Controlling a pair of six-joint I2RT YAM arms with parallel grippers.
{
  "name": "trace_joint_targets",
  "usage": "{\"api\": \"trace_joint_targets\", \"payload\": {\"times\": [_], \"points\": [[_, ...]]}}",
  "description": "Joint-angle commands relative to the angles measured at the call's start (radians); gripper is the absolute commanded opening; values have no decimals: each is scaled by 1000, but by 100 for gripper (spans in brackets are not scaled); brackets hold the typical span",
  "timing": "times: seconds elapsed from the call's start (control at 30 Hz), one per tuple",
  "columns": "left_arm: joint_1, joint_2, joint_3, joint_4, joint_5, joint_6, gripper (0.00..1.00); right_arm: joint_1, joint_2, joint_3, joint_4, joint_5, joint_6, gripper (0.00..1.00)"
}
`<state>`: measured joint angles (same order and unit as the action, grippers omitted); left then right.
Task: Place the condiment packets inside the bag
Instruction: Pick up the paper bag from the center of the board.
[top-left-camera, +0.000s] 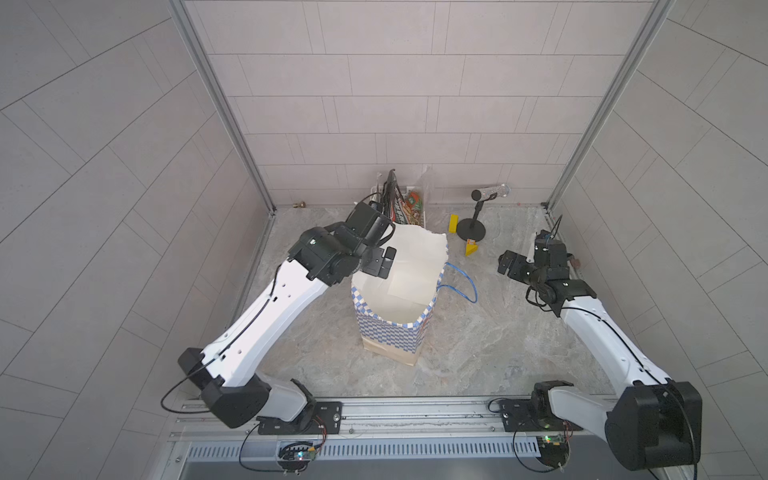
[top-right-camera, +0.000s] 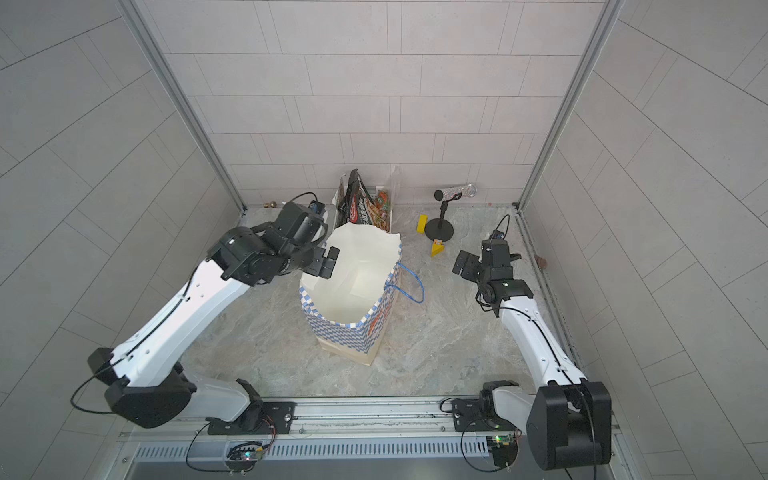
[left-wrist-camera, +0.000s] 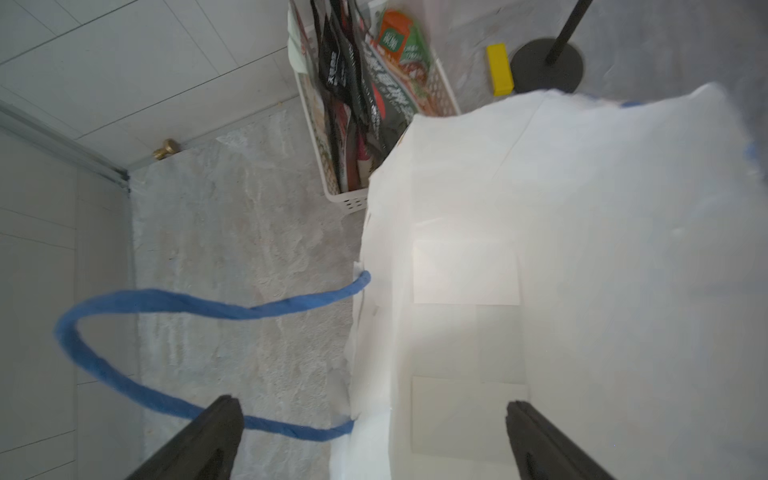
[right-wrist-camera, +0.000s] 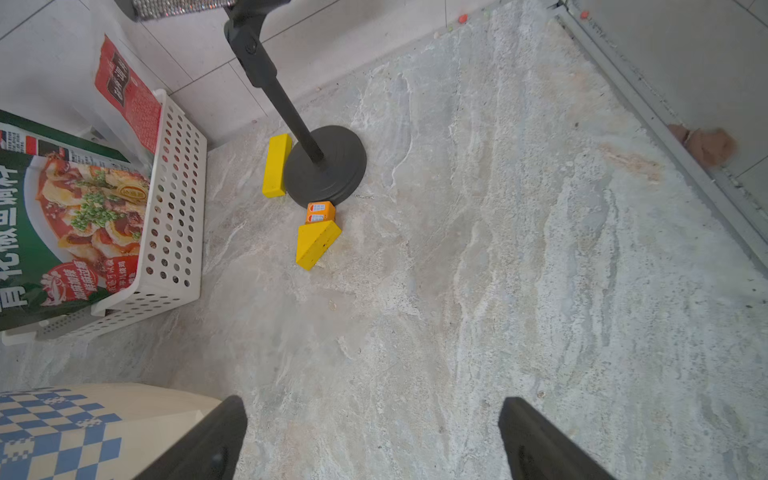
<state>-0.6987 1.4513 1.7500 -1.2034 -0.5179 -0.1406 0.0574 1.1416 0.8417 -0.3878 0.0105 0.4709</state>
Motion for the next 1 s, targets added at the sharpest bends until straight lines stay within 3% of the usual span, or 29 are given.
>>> {"api": "trace_joint_targets", "payload": {"times": [0.0, 0.23, 0.4, 0.7, 0.9, 0.97], "points": [[-6, 22, 19, -46, -104, 59, 100, 2, -1, 2, -7, -9, -20, 99], [4, 108, -13, -13, -62, 77, 100, 1, 4, -1, -6, -1, -26, 100], [44, 143, -13, 14, 37, 84, 87, 2, 6, -7, -4, 9, -26, 100], [110, 165, -45, 5, 119, 39, 46, 1, 8, -13, 3, 12, -22, 100], [199, 120, -83, -23, 233, -42, 1, 3, 7, -12, 6, -2, -20, 96], [234, 79, -103, -22, 259, -78, 0, 9, 9, -7, 9, -27, -23, 94]]}}
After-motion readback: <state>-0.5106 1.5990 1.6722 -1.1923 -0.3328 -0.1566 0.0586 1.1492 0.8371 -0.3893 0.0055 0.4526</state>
